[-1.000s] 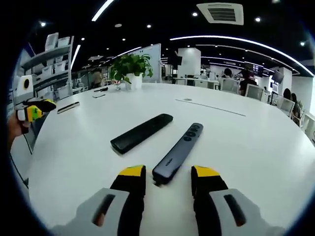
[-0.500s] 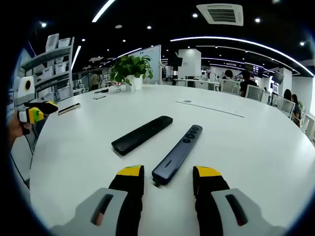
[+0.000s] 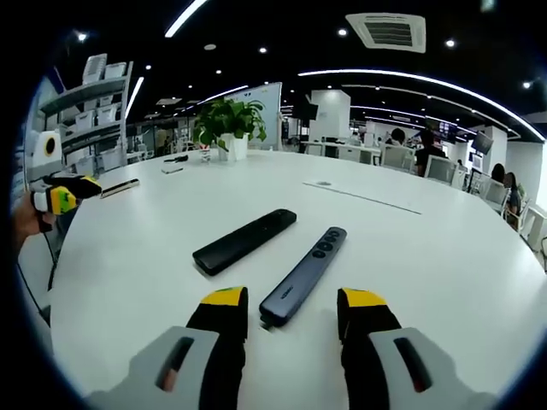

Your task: Pflip the remote and laser pointer to the front side, press the buttons, and align them neatly on the table

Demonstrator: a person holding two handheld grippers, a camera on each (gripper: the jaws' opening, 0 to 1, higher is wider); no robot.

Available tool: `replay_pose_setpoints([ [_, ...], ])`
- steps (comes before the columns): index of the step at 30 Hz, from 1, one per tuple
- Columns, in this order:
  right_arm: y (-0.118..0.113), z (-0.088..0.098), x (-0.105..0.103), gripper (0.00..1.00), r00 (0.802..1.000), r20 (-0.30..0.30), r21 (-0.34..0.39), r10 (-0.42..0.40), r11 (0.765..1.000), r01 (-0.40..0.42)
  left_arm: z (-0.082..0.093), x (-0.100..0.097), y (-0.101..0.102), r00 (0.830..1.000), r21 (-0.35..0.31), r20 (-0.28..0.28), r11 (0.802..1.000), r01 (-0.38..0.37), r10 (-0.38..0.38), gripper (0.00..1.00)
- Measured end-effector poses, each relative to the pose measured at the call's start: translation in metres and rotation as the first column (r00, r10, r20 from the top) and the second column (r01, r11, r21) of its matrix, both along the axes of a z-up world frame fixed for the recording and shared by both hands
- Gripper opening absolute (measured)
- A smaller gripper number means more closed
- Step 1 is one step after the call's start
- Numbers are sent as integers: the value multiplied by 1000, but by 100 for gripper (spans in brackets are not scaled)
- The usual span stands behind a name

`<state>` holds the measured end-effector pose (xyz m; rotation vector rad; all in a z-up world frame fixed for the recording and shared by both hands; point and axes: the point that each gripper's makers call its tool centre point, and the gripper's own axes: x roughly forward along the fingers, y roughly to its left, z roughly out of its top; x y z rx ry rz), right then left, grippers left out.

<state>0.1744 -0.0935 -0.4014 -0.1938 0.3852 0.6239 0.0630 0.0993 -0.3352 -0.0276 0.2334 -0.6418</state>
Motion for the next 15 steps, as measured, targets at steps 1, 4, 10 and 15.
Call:
replay_pose_setpoints([
  [1, -1, 2, 0, 46, 1000, 1, 2, -2, 1000, 2, 0, 0, 0, 1000, 0, 0, 1000, 2, -2, 33],
  [4, -6, 6, 3, 46, 1000, 15, 11, -7, 1000, 7, -1, 2, -3, 1000, 10, 2, 1000, 14, -14, 33],
  [10, -9, 8, 6, 45, 999, 31, 7, -11, 1000, 11, -2, 3, -2, 1000, 7, -4, 1000, 11, -11, 33],
  [15, -8, 8, 7, 45, 1000, 14, 32, -12, 999, 12, -1, 7, 3, 1000, 3, 2, 1000, -2, 2, 34],
])
